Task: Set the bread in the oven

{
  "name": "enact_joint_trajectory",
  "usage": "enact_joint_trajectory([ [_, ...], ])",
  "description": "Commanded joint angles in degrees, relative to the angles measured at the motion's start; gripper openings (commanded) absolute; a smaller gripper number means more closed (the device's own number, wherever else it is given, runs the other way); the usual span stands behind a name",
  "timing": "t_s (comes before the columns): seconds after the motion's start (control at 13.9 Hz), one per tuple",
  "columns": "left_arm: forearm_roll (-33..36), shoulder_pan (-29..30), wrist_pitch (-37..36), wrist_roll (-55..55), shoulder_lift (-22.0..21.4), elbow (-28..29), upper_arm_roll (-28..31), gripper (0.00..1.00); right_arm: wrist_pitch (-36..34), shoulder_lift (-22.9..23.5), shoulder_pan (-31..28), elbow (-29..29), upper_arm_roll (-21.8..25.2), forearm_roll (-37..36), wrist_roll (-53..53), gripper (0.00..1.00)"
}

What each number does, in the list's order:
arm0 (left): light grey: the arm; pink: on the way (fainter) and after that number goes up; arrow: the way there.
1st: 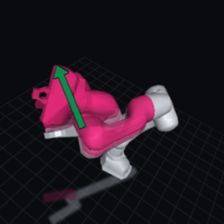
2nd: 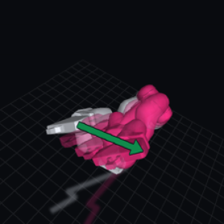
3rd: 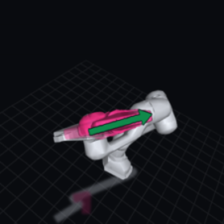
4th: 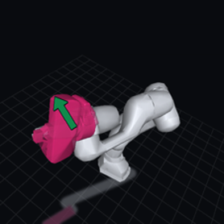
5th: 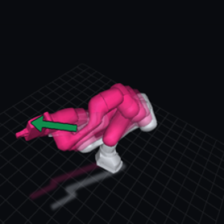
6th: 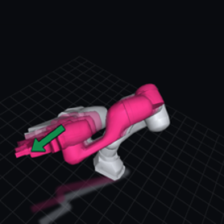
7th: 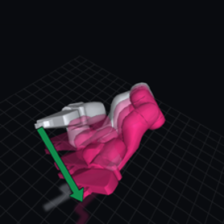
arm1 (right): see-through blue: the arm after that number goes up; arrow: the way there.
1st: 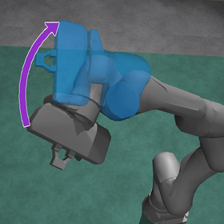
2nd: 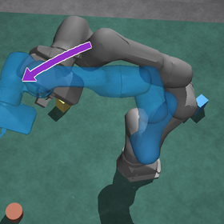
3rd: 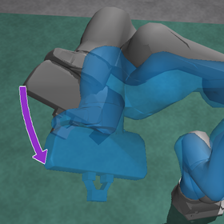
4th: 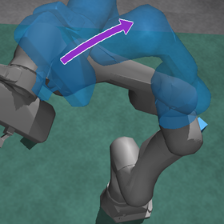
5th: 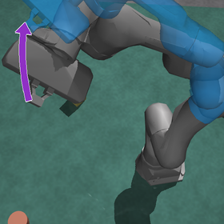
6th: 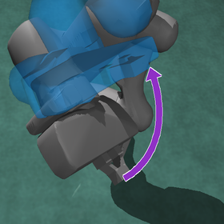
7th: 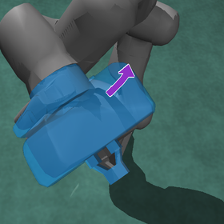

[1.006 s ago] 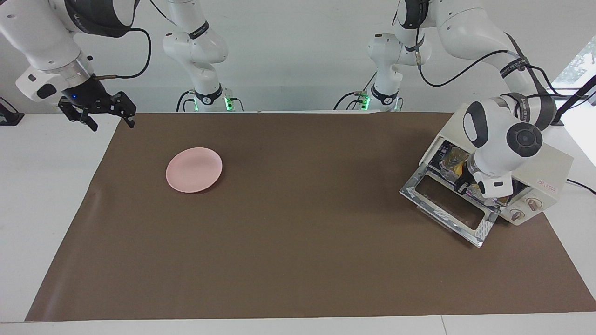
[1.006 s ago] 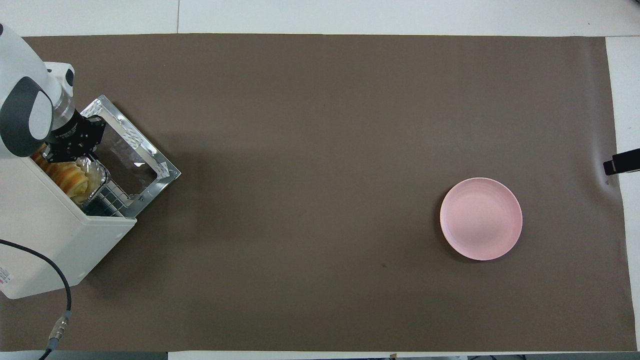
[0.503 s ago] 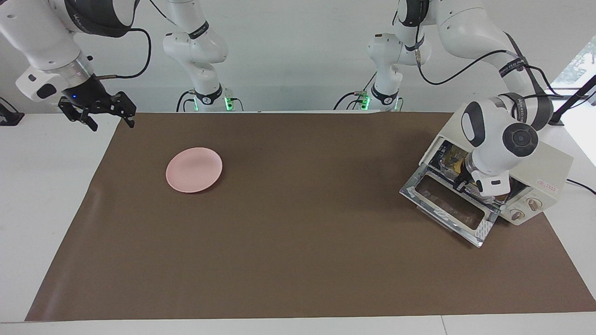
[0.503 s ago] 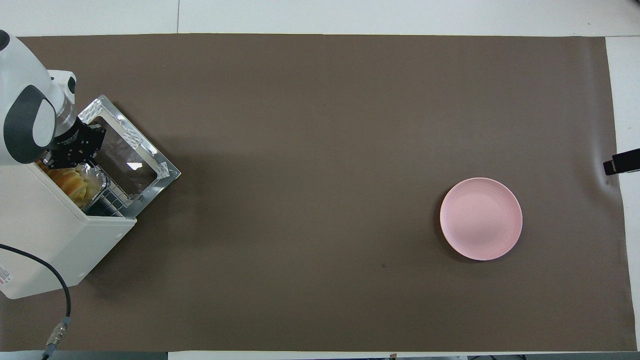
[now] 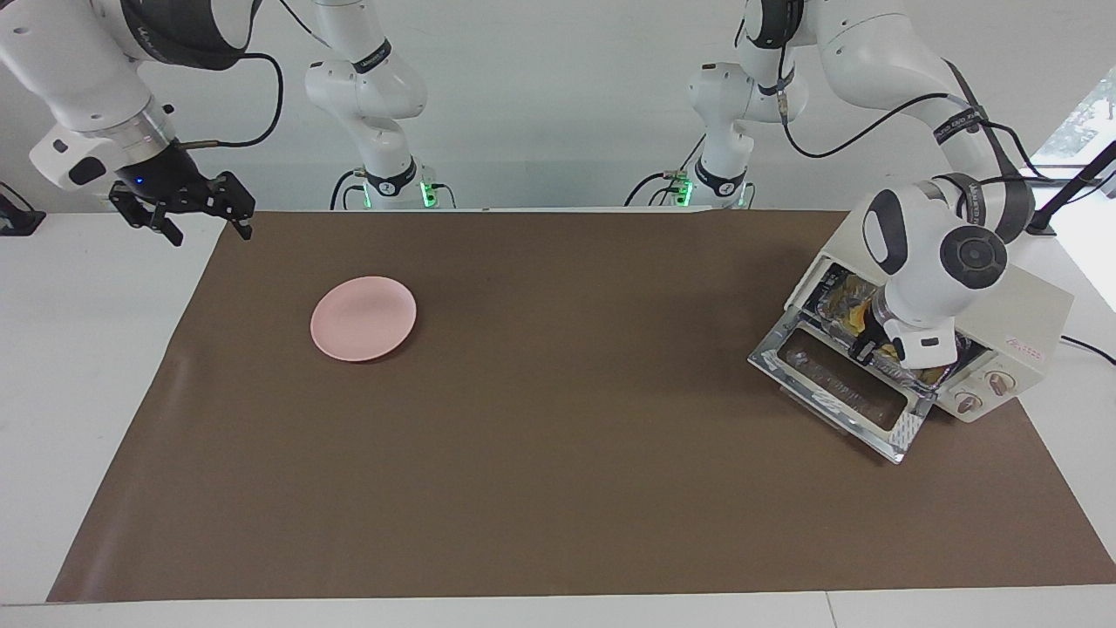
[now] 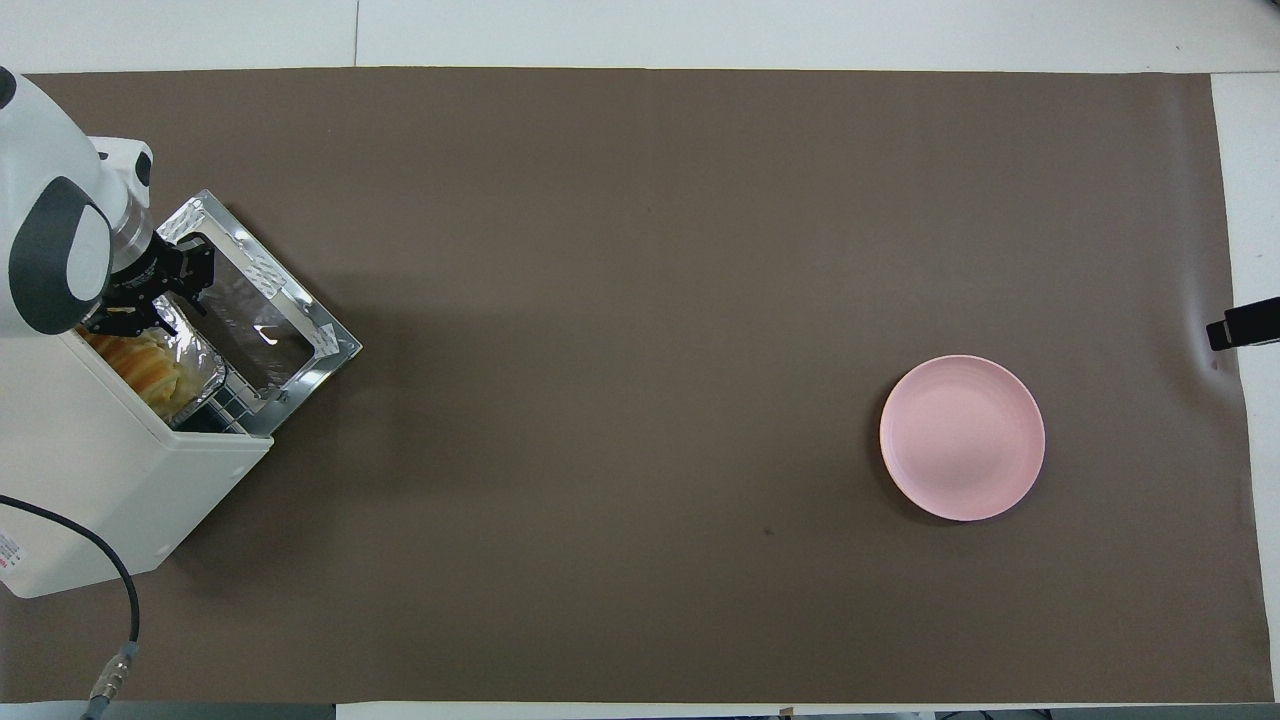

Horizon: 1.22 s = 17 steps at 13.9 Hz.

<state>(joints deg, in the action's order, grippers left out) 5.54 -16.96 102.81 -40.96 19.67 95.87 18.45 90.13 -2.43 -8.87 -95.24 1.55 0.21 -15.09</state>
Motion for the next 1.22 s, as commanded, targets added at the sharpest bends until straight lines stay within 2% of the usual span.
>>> enact_joint_trajectory([
  [0.0,1.3,-0.4,2.7,6.9,-2.1,2.5,0.1,1.00,-0.6,-0.8,-0.6,-0.5,-0.5,-0.1,-0.4,1.00],
  [0.22,1.3,-1.0,6.3,12.0,-1.9,1.6,0.1,1.00,-0.6,-0.8,-0.6,-0.5,-0.5,-0.1,-0.4,1.00],
  [0.65,1.5,-6.9,9.2,13.3,-1.8,-5.2,0.0,1.00,-0.6,-0.8,-0.5,-0.6,-0.5,-0.1,-0.4,1.00],
  [0.72,1.3,-7.8,8.6,15.9,-2.3,-5.6,-0.1,1.00,-0.6,-0.8,-0.6,-0.5,-0.5,-0.1,-0.4,1.00],
  [0.86,0.3,-8.0,5.2,28.4,-4.8,-5.8,-0.4,1.00,-0.6,-0.8,-0.6,-0.5,-0.5,-0.1,-0.4,1.00],
  [1.15,-1.8,-7.9,-4.6,40.1,-9.0,-6.8,-0.6,1.00,-0.6,-0.8,-0.6,-0.5,-0.5,-0.1,-0.4,1.00],
])
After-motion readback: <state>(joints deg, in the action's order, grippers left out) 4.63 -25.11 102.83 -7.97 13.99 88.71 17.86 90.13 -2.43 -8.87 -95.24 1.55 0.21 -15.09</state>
